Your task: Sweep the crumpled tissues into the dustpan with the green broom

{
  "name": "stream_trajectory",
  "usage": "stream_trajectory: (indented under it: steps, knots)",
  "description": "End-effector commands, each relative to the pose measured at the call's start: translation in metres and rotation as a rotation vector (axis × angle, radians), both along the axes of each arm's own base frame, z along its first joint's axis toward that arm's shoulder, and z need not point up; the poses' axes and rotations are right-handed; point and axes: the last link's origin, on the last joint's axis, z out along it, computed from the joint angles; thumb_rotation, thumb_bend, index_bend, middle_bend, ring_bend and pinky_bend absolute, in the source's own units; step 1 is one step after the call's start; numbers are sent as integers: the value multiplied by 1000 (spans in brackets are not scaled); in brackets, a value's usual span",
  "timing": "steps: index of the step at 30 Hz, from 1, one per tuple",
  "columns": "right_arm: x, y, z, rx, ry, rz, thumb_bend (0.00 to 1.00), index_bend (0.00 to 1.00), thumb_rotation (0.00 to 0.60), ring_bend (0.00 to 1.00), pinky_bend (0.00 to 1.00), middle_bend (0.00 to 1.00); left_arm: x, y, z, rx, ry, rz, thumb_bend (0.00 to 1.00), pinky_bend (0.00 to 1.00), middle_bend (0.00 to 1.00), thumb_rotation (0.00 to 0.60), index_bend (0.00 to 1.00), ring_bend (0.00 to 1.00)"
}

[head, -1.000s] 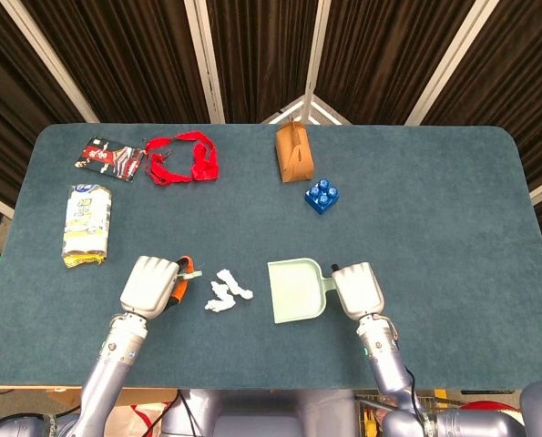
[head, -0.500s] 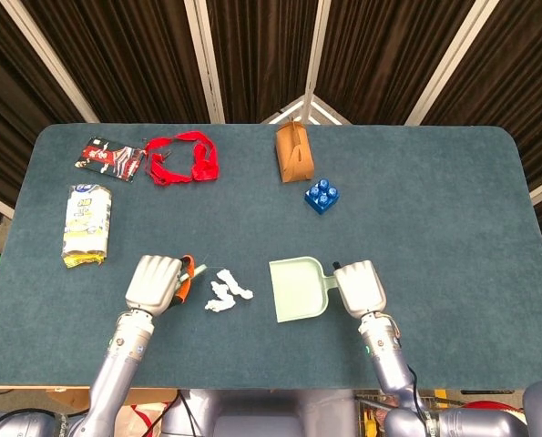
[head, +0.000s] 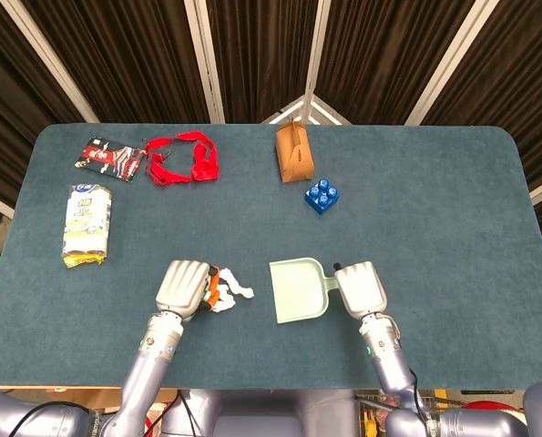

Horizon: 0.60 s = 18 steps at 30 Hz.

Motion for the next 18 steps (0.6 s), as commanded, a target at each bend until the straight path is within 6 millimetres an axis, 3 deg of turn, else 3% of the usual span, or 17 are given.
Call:
stream_trajectory:
  steps: [1,11,18]
  knots:
    - [-2,-1,2,-4,1,-3,504,668,600,896,885,913,0,0,-1,-4,2,-2,430,1000,1000,600,752,1000]
    - [-3,-1,3,-4,-5,-2,504,668,600,896,886,913,2,2,-5,8,-32,6,477,1000,1000,600,819,1000]
    - [-2,-1,3,-6,-9,-5,505,668,600,896,886,913,10,12,-5,61,-47,-6,416,1000,1000,600,837,1000]
